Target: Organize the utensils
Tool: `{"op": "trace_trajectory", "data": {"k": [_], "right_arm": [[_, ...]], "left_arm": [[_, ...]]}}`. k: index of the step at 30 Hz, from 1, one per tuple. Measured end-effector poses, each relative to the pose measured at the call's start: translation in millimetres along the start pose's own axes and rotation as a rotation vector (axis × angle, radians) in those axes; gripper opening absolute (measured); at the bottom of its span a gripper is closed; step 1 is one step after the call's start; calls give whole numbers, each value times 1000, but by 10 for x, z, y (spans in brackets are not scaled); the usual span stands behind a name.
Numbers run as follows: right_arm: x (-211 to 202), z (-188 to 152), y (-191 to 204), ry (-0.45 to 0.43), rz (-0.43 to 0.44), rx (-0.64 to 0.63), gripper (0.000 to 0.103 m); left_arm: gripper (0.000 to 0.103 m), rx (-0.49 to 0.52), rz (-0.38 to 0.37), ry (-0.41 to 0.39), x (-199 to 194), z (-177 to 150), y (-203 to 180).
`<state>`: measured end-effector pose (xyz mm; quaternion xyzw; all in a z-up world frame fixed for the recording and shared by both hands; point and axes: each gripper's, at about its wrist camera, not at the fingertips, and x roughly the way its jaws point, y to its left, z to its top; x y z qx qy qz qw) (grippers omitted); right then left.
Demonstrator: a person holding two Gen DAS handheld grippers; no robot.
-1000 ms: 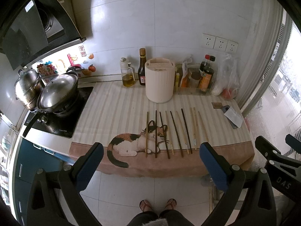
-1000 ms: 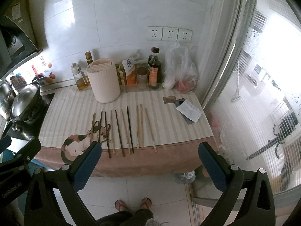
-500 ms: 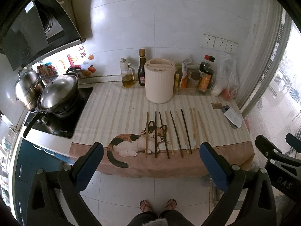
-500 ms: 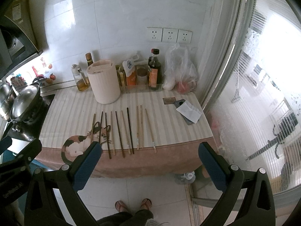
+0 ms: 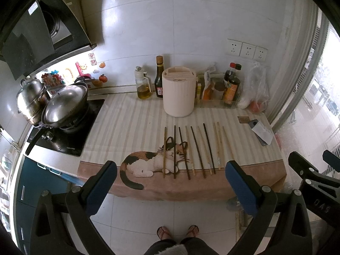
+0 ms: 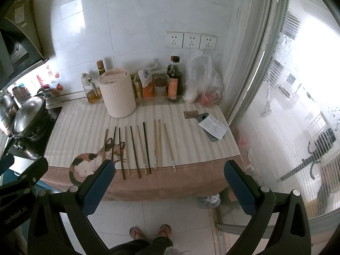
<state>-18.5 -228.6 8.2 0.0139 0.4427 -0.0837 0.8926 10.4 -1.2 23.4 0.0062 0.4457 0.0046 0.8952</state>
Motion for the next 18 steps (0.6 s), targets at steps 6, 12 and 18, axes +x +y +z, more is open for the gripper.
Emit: {"op": "trace_trajectory", "data": {"k": [6, 12, 18], "right_arm": [[56, 134, -69, -27, 14, 35, 103], [556, 215, -160, -7, 42, 40, 103], [1336, 280, -143, 62, 86, 19, 92]], "left_arm": [[103, 22, 41, -51, 104, 189, -84], [103, -25, 98, -60, 572, 261, -130], [103, -61, 219, 1, 1297, 298, -21]]}}
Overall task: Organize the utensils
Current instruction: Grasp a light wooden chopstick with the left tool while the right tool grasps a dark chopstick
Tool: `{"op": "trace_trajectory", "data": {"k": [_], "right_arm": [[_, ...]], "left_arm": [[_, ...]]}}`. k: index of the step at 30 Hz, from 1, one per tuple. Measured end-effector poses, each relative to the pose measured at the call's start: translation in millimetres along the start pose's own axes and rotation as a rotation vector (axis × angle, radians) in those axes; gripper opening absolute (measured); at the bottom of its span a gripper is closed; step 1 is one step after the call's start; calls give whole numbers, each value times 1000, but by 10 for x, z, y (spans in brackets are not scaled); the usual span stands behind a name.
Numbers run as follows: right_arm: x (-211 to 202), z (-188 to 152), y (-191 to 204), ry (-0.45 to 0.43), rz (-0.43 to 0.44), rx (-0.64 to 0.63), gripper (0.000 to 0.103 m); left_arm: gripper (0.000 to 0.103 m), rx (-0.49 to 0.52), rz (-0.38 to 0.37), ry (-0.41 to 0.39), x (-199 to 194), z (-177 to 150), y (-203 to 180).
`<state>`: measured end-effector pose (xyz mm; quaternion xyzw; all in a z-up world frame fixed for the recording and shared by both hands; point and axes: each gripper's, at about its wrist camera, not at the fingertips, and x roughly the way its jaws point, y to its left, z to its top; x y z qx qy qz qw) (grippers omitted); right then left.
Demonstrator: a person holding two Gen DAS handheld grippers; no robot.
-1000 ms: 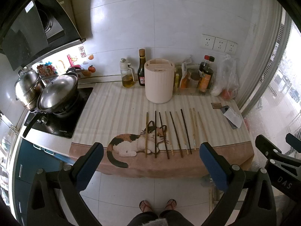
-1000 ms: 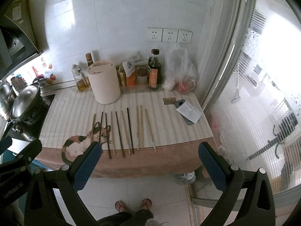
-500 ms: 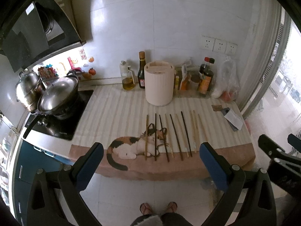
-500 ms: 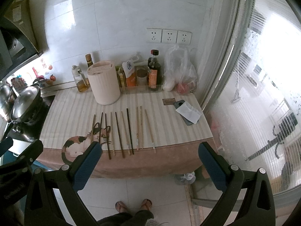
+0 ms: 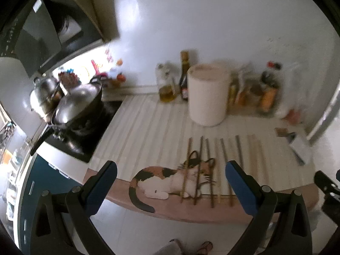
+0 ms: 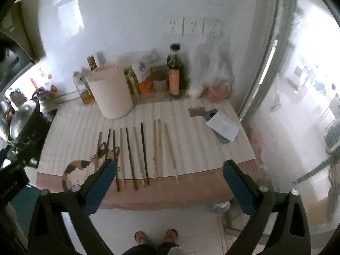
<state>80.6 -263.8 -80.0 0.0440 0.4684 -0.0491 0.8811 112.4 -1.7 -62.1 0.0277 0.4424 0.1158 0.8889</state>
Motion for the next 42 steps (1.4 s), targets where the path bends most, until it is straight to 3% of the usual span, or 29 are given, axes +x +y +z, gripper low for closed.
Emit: {"op": "trace_trajectory", "data": {"k": [9, 14, 19, 26, 33, 37, 40, 42], "right_arm": [[1263, 36, 156, 201, 146, 13, 55], [1949, 76, 311, 292, 161, 34, 51], [2385, 115, 460, 381, 157, 55, 51], [2949, 303, 664, 449, 76, 77, 51], [3389, 521, 789, 479, 31, 29, 51], [3552, 570, 855, 505, 30, -12, 50], [3654, 559, 930, 536, 28, -56, 45], [3682, 543, 985, 541, 5, -89, 37]], "left_arm": [[101, -24, -6, 261, 1335, -127, 139], [89, 22, -44, 373, 1999, -237, 67], [68, 79, -97, 459, 2616, -231, -83], [55, 142, -134, 496, 3077, -170, -191], [43, 159, -144, 503, 3216, -123, -254], [19, 160, -149, 497, 3234, -101, -289], [7, 156, -129, 494, 3251, -102, -307], [6, 158, -115, 494, 3271, -91, -330]]}}
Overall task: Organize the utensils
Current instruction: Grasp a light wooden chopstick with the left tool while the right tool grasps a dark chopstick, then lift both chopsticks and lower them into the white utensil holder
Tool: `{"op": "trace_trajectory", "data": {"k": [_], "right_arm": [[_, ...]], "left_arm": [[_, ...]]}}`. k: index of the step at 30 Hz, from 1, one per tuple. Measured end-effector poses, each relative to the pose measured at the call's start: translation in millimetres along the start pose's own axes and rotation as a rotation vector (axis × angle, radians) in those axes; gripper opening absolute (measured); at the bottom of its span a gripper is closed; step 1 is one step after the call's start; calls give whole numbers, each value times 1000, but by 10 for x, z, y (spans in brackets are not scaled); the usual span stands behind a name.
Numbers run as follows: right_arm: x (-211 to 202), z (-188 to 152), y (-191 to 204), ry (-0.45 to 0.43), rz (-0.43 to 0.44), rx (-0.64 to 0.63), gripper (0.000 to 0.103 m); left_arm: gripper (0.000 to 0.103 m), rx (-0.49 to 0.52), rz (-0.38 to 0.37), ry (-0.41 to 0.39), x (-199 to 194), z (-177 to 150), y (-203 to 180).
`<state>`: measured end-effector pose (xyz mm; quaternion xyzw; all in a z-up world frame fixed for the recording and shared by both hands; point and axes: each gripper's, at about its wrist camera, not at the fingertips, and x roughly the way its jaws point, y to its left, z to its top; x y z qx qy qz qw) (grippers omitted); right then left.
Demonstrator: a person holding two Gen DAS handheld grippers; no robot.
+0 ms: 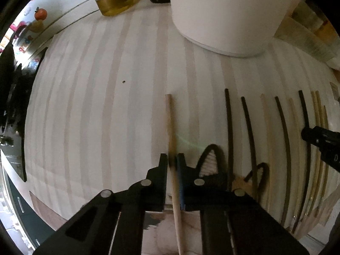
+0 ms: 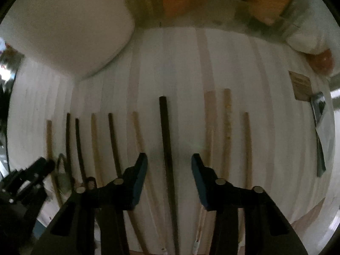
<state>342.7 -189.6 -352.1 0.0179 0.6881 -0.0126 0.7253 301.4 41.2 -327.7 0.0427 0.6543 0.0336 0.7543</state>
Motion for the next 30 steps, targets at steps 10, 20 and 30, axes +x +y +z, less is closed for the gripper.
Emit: {"op": "trace_trajectory", "data": {"k": [10, 20, 30], "right_arm": [[20, -185, -64, 85, 25, -1, 7], [67, -68, -16, 146, 1, -30, 7], [136, 74, 87, 122, -36, -39, 7]], "left_arm": [[5, -21, 39, 11, 39, -6, 240], [5, 20, 73, 17, 17, 41, 56], [5, -3, 78, 13, 2, 90, 53]]}}
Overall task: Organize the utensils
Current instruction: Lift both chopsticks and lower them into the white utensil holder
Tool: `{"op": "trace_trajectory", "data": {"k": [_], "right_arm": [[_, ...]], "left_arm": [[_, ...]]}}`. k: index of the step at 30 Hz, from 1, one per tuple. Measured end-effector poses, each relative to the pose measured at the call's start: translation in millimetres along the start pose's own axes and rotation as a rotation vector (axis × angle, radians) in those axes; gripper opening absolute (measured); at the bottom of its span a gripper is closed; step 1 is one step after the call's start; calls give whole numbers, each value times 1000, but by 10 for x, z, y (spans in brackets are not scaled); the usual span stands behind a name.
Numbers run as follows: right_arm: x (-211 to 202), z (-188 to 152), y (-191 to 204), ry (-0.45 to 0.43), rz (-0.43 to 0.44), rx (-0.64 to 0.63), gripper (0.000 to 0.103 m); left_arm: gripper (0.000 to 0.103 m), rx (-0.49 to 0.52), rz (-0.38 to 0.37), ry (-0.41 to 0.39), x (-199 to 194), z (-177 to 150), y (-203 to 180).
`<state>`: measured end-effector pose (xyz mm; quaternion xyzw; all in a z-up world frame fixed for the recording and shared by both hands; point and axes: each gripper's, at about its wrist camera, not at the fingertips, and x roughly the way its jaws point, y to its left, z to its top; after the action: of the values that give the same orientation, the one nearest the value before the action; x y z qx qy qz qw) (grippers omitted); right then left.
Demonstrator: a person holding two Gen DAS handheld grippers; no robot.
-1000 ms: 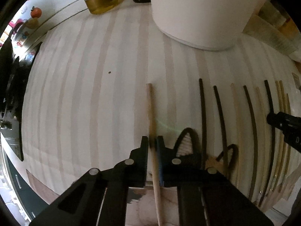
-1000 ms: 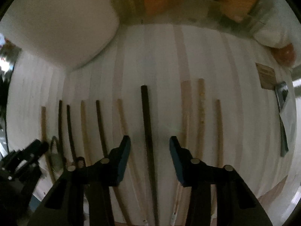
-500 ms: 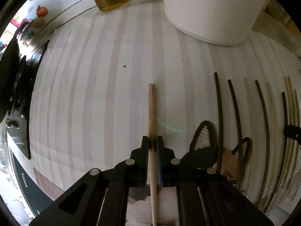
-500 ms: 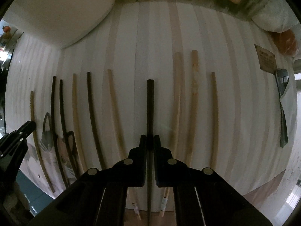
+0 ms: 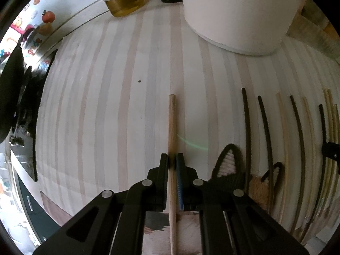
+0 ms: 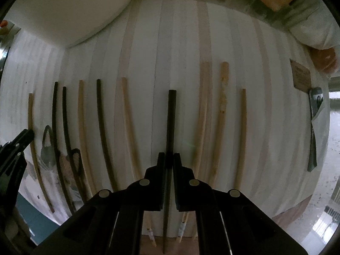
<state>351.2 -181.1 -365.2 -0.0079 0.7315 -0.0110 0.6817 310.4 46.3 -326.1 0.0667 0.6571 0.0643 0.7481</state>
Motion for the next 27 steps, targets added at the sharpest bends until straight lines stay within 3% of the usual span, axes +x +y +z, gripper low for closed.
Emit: {"op": "trace_trajectory", "data": {"k": [6, 17, 27], "right_arm": [[-157, -140, -113, -84, 69, 75, 6], [-871, -370, -140, -293, 146, 105, 6], [-1677, -493, -117, -506, 222, 76, 6]], "left_arm": [[5, -14, -14, -52, -271, -4, 71], [5, -26, -65, -182, -998, -35, 104], [4, -48, -101, -372, -1870, 57, 331]]}}
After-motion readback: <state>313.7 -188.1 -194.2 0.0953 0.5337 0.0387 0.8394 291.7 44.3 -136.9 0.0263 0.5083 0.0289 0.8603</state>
